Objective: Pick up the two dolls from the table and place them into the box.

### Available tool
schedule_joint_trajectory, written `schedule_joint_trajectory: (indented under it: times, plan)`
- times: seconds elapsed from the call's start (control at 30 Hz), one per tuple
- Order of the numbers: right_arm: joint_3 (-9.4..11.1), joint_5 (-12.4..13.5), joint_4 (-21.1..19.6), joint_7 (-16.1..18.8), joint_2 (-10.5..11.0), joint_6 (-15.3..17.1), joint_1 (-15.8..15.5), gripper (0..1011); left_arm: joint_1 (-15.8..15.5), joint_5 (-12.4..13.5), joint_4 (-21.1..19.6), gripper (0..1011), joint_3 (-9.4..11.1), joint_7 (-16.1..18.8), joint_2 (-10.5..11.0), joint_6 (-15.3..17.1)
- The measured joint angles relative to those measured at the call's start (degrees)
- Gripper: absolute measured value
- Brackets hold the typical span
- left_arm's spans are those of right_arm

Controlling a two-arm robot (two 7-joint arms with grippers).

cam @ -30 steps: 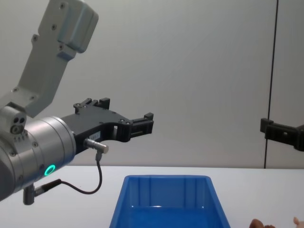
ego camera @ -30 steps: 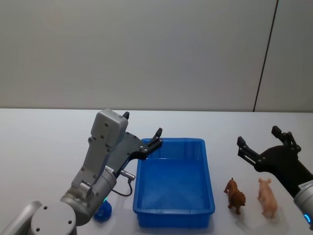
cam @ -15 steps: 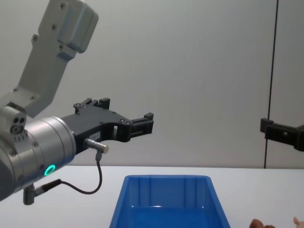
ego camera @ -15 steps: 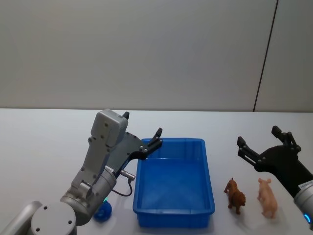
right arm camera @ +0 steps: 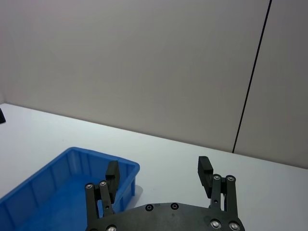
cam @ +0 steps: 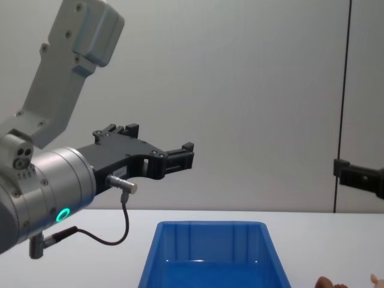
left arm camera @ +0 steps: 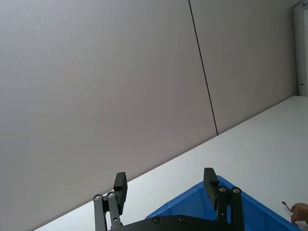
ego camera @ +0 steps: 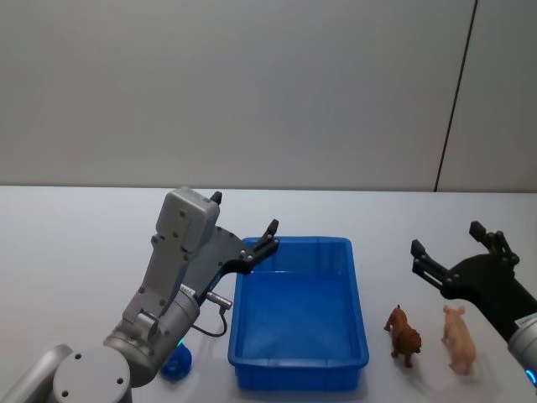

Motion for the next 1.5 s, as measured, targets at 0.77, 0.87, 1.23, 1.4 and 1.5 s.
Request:
schedule_joint_trajectory:
  times: [0.77, 0.87, 1.23, 1.4, 1.5]
  plan:
    - [1.6, -2.1, 4.0, 0.5, 2.5, 7.7, -1.1, 1001, 0.0, 0.0, 0.0, 1001, 0.0, 0.0, 0.0, 0.0]
    - [1.8, -1.7, 4.8, 0.9, 2.7, 8.9, -1.2, 1001, 0.0, 0.0, 0.0, 1001, 0.0, 0.0, 0.0, 0.0]
    - [1.8, -0.6, 8.4, 2.4, 2.4, 12.4, -0.8, 1001, 0.0, 0.0, 0.0, 1001, 0.0, 0.0, 0.0, 0.0]
    - [1.7, -0.4, 9.6, 2.6, 2.0, 13.3, -0.4, 1001, 0.0, 0.0, 0.0, 1001, 0.0, 0.0, 0.0, 0.0]
    - [1.6, -0.2, 10.5, 2.7, 1.7, 13.8, 0.0, 1001, 0.0, 0.0, 0.0, 1001, 0.0, 0.0, 0.0, 0.0]
